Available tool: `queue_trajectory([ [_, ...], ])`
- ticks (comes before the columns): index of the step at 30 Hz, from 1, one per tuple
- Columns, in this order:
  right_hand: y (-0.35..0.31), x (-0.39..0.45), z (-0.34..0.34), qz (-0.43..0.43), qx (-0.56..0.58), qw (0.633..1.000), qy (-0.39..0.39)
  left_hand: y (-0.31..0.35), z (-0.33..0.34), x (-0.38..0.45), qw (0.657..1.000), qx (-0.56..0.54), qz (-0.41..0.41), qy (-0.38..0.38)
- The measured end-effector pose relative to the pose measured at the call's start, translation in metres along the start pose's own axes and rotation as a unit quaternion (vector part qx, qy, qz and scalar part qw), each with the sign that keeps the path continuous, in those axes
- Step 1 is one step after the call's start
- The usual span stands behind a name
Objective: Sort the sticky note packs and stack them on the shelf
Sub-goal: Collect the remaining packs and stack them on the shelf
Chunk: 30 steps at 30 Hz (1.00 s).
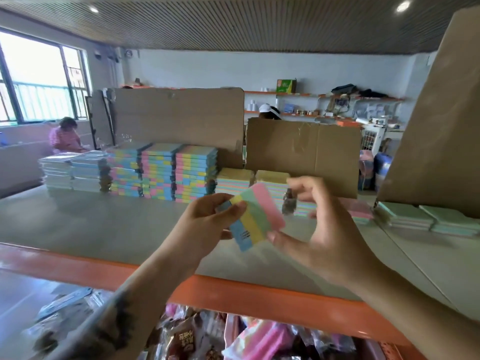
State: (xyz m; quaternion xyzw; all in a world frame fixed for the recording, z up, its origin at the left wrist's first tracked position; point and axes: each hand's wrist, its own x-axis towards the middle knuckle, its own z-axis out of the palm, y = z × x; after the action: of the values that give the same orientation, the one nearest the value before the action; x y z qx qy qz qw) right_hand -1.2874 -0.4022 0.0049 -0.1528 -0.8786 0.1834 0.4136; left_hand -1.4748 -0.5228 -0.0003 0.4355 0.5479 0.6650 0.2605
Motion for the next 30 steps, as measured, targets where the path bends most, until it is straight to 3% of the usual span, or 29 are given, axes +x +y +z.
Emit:
queue_trajectory([
  [2, -0.005, 0.01, 0.003, -0.138, -0.148, 0.978, -0.046, -0.001, -0.016, 0.004, 0.999, 0.038, -0.007, -0.025],
  [4, -0.01, 0.022, 0.014, -0.207, -0.231, 0.947, -0.077, -0.002, -0.028, 0.005, 0.996, 0.064, -0.014, -0.056],
  [9, -0.019, 0.044, 0.051, -0.255, -0.23, 0.934, -0.099, 0.001, -0.067, 0.007, 0.989, 0.072, -0.025, -0.123],
  [13, -0.032, 0.071, 0.072, -0.2, -0.208, 0.949, -0.125, -0.002, -0.111, 0.01, 0.97, 0.211, -0.001, -0.118],
  [16, -0.04, 0.11, 0.08, -0.14, -0.186, 0.963, -0.133, -0.004, -0.146, 0.008, 0.932, 0.348, -0.027, -0.097],
  [17, -0.043, 0.125, 0.082, -0.117, -0.173, 0.969, -0.132, -0.005, -0.156, 0.006, 0.902, 0.422, -0.03, -0.091],
  [19, -0.042, 0.16, 0.091, -0.08, -0.15, 0.977, -0.127, -0.006, -0.17, 0.004, 0.807, 0.58, -0.037, -0.11],
  [21, -0.037, 0.196, 0.105, -0.065, -0.164, 0.976, -0.125, -0.008, -0.174, 0.004, 0.759, 0.63, -0.08, -0.146],
  [24, -0.028, 0.233, 0.119, -0.033, -0.164, 0.977, -0.131, -0.01, -0.173, 0.005, 0.745, 0.629, -0.128, -0.183],
  [30, -0.008, 0.251, 0.133, 0.025, -0.155, 0.973, -0.171, -0.019, -0.174, 0.01, 0.727, 0.65, -0.117, -0.188],
])
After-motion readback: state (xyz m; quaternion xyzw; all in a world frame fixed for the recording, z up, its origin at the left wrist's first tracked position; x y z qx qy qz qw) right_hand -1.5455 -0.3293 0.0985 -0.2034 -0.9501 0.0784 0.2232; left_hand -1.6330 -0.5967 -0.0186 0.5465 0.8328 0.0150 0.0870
